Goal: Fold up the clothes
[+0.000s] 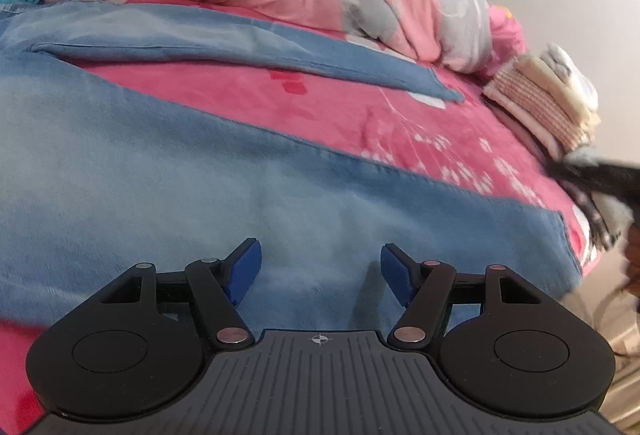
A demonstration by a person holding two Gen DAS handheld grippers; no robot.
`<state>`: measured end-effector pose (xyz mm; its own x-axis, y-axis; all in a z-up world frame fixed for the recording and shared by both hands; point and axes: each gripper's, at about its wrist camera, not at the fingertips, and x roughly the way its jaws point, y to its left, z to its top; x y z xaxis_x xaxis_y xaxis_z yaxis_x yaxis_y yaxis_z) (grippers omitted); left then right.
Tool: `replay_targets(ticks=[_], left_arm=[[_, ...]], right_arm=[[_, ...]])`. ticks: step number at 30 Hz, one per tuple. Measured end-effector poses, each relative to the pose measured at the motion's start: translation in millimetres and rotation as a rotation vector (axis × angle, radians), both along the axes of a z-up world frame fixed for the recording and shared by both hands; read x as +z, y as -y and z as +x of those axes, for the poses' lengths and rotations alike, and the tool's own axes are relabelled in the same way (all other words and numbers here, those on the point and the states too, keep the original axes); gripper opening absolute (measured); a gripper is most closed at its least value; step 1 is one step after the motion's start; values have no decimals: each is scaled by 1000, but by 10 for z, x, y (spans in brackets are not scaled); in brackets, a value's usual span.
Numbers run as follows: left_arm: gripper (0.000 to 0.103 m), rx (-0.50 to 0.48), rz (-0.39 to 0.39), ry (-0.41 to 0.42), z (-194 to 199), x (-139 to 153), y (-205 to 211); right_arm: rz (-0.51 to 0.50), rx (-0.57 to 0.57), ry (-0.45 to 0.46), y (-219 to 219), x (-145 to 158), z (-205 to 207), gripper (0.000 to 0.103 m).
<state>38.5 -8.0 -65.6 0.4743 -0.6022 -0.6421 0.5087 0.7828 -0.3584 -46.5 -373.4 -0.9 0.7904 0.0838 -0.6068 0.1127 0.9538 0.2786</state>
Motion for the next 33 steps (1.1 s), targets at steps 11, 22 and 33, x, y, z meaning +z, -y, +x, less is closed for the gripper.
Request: replay_targets(ticks=[11, 22, 33], left_arm=[[68, -80, -131, -6, -205, -93, -388], [69, -6, -220, -14, -201, -18, -788], [69, 461, -83, -30, -213, 8, -1702]], right_arm=[[-66, 286, -95, -1158, -751, 234, 8], [-164, 79, -122, -966, -201, -197, 11], [202, 327, -128, -1634, -552, -37, 23]])
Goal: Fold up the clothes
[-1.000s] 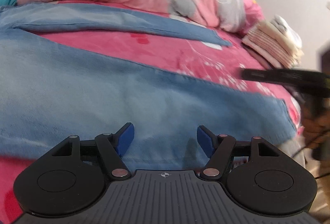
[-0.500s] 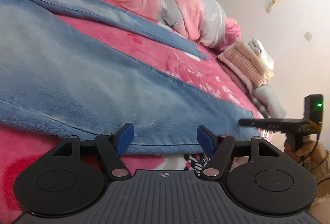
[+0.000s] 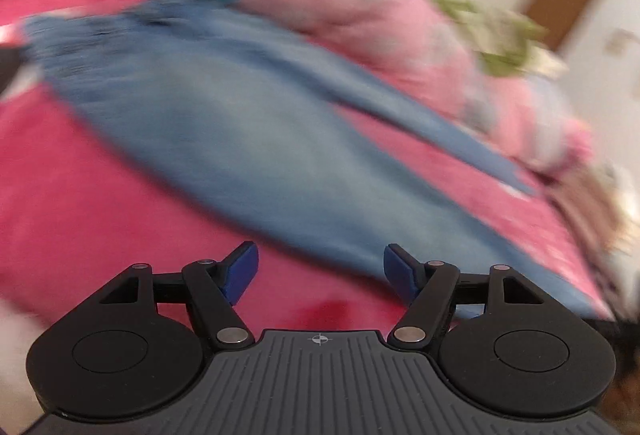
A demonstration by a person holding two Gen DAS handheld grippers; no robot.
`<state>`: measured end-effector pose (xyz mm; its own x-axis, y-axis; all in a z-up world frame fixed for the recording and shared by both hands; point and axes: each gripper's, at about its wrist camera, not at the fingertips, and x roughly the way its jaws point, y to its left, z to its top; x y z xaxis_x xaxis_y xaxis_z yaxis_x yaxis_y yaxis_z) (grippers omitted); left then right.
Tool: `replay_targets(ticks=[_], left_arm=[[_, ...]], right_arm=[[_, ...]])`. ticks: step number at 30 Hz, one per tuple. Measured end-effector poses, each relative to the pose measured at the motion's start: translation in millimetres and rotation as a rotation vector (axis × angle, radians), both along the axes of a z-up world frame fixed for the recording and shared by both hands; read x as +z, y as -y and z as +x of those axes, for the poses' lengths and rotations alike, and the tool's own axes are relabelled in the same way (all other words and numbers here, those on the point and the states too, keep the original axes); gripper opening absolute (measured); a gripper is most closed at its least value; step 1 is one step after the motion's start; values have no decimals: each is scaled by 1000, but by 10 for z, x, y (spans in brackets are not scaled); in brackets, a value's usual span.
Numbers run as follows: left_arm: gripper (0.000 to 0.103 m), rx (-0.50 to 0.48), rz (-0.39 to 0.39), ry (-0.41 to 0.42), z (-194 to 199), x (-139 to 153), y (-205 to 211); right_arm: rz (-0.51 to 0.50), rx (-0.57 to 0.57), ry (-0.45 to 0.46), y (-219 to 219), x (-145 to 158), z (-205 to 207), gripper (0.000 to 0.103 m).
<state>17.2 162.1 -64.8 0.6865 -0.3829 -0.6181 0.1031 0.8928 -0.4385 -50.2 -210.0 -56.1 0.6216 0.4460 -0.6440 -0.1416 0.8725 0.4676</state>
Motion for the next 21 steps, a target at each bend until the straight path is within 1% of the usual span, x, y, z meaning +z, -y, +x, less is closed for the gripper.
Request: replay_targets(ticks=[2, 4, 5, 6, 7, 9, 10, 13, 14, 16, 18, 21], left_arm=[[68, 81, -30, -30, 42, -38, -146], [68, 107, -64, -39, 68, -13, -207], [68, 120, -68, -43, 83, 1, -224], [69, 132, -33, -44, 104, 18, -193], [69, 142, -6, -50, 130, 32, -154], [70, 160, 37, -61, 161, 48, -74], [70, 169, 55, -65, 169, 52, -35], [75, 187, 112, -76, 196, 56, 72], [76, 192, 128, -80, 210, 48, 90], [81, 196, 160, -84, 228, 49, 153], [83, 192, 185, -83, 236, 48, 190], [86, 192, 217, -85, 230, 40, 237]], right_arm=[[-29, -10, -36, -4, -111, -84, 23], [24, -40, -50, 109, -120, -198, 23], [52, -63, -64, 171, -106, -243, 24], [68, -80, -66, 226, -91, -287, 26], [89, -91, -65, 282, -95, -315, 31], [174, -108, -77, 355, -156, -320, 37], [241, -113, -98, 370, -220, -306, 39], [426, -133, -174, 394, -429, -264, 39], [460, -152, -195, 405, -496, -254, 39], [530, -193, -233, 436, -624, -240, 38], [596, -249, -231, 515, -670, -263, 38], [621, -357, -180, 661, -640, -321, 38]])
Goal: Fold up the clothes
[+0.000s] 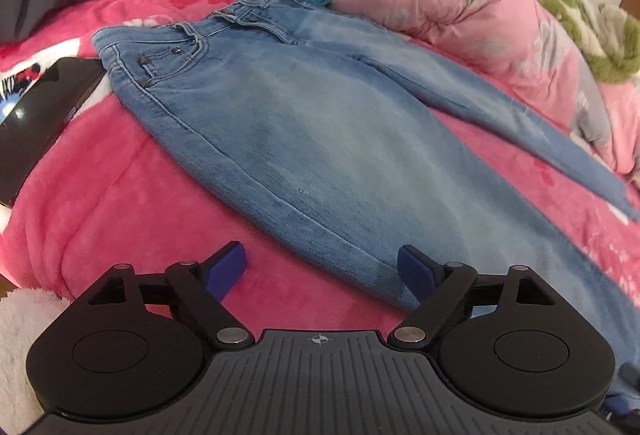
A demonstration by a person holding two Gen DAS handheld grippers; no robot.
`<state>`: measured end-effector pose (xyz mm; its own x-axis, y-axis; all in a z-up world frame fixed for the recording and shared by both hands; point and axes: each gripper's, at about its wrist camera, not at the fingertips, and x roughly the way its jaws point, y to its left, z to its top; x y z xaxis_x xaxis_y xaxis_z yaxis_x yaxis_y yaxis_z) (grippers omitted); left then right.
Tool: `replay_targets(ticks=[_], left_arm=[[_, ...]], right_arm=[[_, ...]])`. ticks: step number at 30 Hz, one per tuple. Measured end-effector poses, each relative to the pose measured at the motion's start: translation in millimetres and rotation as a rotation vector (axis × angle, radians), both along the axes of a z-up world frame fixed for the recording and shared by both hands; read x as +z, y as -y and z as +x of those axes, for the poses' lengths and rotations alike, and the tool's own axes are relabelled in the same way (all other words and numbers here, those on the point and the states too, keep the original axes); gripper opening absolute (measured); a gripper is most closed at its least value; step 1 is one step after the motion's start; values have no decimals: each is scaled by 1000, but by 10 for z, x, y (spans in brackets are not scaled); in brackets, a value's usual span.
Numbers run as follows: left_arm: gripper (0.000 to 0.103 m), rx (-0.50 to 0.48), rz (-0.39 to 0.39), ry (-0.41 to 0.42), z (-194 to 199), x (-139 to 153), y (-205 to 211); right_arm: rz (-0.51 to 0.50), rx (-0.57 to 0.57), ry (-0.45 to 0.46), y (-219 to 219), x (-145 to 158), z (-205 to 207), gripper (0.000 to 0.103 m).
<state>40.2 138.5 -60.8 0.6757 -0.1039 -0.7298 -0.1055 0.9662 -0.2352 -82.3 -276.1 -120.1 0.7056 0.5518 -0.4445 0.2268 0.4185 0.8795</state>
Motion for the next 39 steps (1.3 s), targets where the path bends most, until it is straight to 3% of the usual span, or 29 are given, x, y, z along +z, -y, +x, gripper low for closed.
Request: replay_targets(ticks=[13, 24, 33, 39], left_arm=[[92, -3, 84, -19, 16, -10, 175], [96, -11, 133, -22, 31, -26, 262], [97, -11, 153, -18, 36, -40, 293], [93, 75, 106, 106, -38, 86, 49]], right_arm=[[85, -153, -4, 66, -114, -10, 37], [123, -103, 19, -76, -155, 144, 30], [235, -117, 5, -116, -296, 229, 26], [222, -110, 6, -150, -295, 295, 10]])
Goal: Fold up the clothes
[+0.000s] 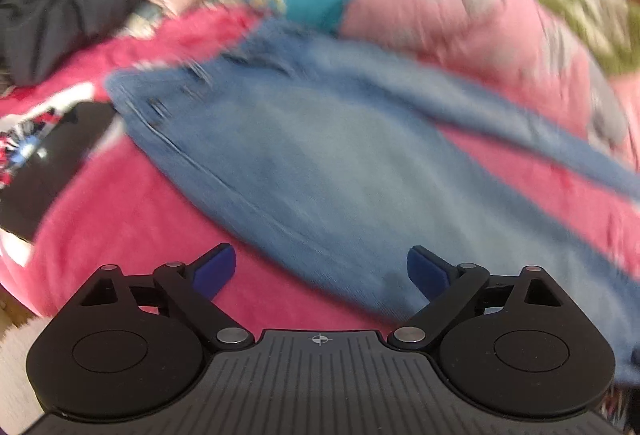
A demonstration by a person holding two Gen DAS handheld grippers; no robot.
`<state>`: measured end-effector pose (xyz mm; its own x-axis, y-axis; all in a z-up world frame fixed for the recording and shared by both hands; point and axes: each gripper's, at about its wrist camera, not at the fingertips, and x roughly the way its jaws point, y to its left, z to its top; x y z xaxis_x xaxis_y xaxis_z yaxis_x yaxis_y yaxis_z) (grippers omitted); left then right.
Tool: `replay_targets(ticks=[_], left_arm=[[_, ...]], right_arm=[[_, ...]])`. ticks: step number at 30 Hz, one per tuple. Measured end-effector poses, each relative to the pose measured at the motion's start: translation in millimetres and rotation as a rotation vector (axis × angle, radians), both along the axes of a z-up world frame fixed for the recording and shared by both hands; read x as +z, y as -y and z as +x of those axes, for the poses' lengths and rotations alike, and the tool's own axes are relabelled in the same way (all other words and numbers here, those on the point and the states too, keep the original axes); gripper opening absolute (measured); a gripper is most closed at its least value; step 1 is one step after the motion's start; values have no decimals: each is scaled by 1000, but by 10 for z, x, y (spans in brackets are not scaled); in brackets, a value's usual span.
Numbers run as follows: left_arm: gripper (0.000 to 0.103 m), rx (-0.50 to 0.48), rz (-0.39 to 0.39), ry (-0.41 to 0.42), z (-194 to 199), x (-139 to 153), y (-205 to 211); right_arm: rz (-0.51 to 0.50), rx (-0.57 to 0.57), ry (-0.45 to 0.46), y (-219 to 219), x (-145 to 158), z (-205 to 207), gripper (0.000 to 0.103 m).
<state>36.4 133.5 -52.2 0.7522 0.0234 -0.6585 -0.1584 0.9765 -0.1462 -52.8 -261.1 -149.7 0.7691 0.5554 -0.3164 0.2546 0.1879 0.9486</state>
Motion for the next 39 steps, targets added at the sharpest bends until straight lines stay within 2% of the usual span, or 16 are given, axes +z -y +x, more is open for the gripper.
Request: replay_targets(ticks=[2, 4, 7, 10, 12, 14, 16, 19, 23, 29, 34, 39], left_arm=[[90, 57, -3, 13, 47, 25, -161], [79, 129, -23, -2, 127, -10, -365], [69, 226, -111, -23, 207, -104, -674], [67, 248, -143, 14, 254, -102, -780], [63, 265, -157, 32, 311, -105, -831], [53, 294, -177, 52, 351, -124, -903], [29, 313, -181, 64, 377, -136, -972], [10, 325, -204, 86, 406, -135, -1055], [3, 305, -194, 146, 406, -46, -1014], [2, 260, -191, 256, 604, 207, -885], [2, 200, -186, 325, 1027, 408, -713], [2, 153, -142, 368, 1597, 543, -494]], right_arm=[[5, -1, 2, 22, -9, 13, 10], [3, -1, 4, 36, -16, 23, 9], [2, 0, 7, 45, -21, 55, 8], [-6, 3, 11, 59, -16, 81, 7], [-21, 6, 15, 63, -3, 109, 7], [-38, 7, 24, 69, 24, 135, 6], [-65, 11, 36, 70, 70, 167, 5], [-109, 19, 55, 70, 148, 219, 3], [-182, 30, 100, 86, 321, 325, 3], [-334, 33, 242, 123, 814, 600, 3], [-439, 10, 352, 219, 1180, 983, 3], [-476, -19, 421, 351, 1425, 1527, 3]])
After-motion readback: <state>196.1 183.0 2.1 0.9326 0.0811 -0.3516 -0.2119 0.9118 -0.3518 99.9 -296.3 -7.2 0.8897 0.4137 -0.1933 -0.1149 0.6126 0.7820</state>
